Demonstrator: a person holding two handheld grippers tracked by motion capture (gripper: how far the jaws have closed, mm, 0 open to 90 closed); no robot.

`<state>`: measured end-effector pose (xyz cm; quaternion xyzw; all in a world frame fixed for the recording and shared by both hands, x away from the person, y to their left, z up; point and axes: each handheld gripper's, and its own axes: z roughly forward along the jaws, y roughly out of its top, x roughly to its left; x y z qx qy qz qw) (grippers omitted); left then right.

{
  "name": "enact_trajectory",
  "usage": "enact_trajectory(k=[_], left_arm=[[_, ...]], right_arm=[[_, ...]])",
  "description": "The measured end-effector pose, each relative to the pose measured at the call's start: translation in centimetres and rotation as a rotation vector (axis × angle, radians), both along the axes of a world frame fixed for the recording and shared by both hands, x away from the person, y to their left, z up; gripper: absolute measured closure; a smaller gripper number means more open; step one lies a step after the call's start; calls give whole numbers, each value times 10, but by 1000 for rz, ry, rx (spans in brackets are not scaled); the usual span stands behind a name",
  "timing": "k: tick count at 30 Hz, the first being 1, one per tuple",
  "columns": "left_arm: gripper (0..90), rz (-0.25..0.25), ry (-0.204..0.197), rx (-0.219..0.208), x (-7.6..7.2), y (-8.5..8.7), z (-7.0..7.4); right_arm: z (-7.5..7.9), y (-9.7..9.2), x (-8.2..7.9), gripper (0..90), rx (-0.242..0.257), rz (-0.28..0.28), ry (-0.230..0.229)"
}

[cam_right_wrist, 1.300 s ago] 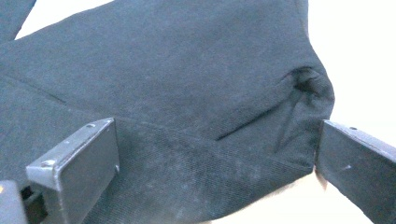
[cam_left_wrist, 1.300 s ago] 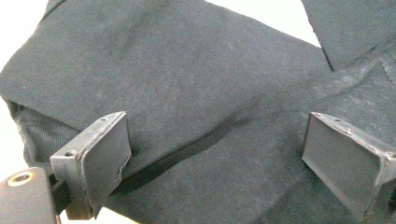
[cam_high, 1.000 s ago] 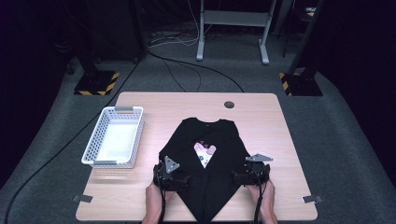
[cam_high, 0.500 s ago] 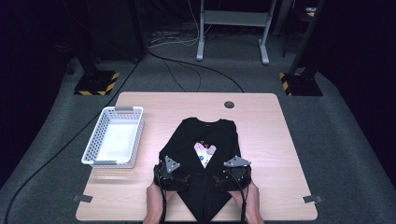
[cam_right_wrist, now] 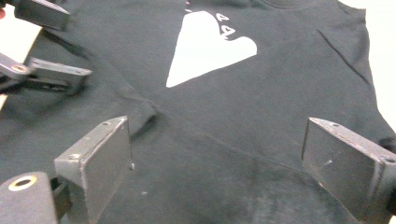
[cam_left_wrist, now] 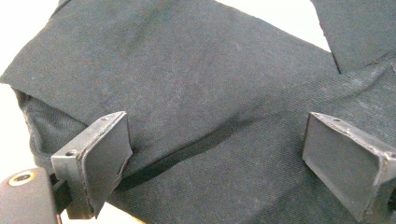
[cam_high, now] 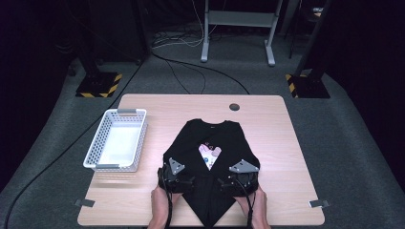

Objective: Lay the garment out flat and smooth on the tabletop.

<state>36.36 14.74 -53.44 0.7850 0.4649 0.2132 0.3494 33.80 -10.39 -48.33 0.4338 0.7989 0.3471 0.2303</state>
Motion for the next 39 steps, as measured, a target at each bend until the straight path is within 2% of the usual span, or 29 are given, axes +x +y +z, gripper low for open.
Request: enact_trajectory(k=[3, 5, 10, 21, 24, 29, 35, 39], left_arm=[[82, 3, 0, -1, 2, -1, 0], [83, 6, 0, -5, 3, -1, 0], [83, 6, 1, -3, 5, -2, 0], [84, 7, 3, -2, 5, -2, 0], [84, 8, 0, -4, 6, -2, 0], [84, 5, 1, -5, 8, -2, 0], [85, 4, 2, -3, 8, -2, 0], [85, 4, 2, -2, 8, -2, 0]], right_arm=[[-3, 4, 6, 145, -1, 26, 26], [-11, 10, 13, 165, -14, 37, 67], [-23, 19, 22, 305, -30, 57, 117], [-30, 28, 24, 544, -48, 83, 137], [-30, 29, 24, 623, -35, 94, 145], [-31, 27, 27, 722, 15, 100, 162], [-33, 21, 29, 865, 36, 87, 154], [-34, 19, 29, 895, 44, 94, 150]])
